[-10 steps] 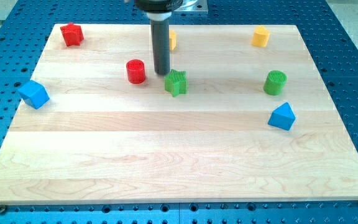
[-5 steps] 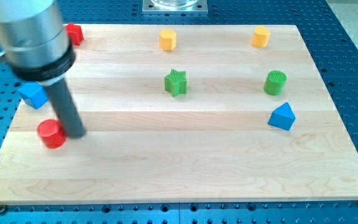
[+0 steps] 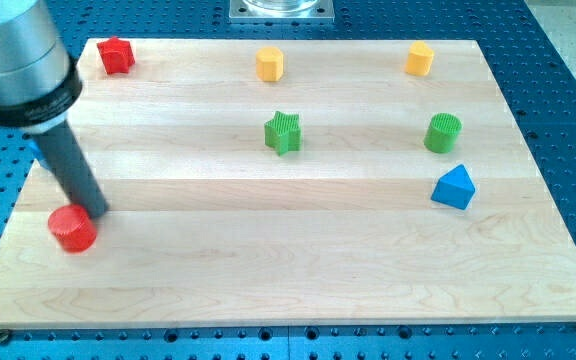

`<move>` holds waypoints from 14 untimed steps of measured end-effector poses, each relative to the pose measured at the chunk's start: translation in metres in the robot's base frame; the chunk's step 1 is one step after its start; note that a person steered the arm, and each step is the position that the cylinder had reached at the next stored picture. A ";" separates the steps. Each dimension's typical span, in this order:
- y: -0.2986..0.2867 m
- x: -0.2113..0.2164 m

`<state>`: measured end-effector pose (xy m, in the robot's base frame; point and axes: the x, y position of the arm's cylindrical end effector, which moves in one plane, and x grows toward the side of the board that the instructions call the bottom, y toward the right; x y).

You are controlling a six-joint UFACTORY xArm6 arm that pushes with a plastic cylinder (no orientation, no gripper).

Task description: Place red circle and triangle parallel to each other

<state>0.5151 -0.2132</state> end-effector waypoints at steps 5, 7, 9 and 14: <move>-0.033 0.006; 0.163 -0.048; 0.374 -0.076; 0.419 -0.015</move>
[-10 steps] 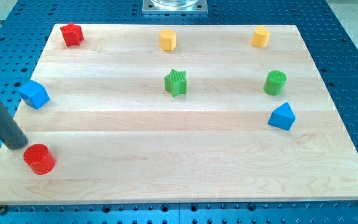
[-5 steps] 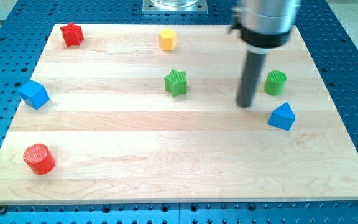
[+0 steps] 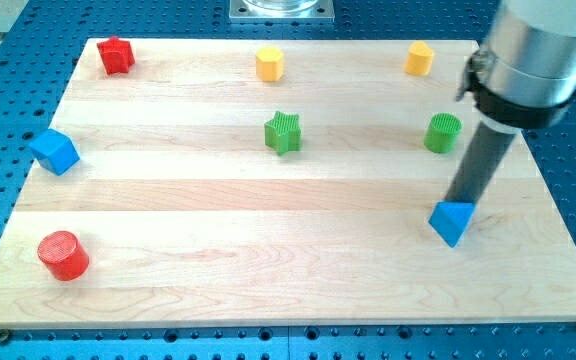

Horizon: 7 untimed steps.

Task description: Place red circle and triangle parallel to each other

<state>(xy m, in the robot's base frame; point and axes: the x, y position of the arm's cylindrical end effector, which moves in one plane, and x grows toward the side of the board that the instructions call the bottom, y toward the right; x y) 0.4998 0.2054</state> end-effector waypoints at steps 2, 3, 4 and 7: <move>0.020 0.022; 0.004 0.040; -0.049 0.038; -0.051 -0.035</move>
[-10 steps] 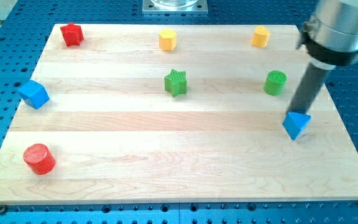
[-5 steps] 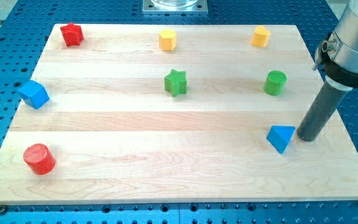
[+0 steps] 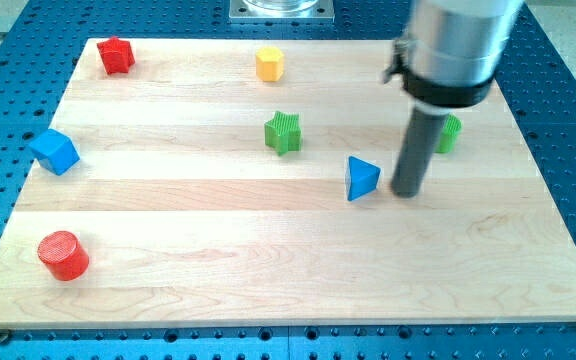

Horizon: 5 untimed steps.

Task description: Place red circle and triangle parallel to each other

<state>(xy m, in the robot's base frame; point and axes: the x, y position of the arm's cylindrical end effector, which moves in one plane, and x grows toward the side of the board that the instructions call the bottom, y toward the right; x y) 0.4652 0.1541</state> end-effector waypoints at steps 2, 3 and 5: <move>-0.108 0.014; -0.160 0.033; -0.137 0.077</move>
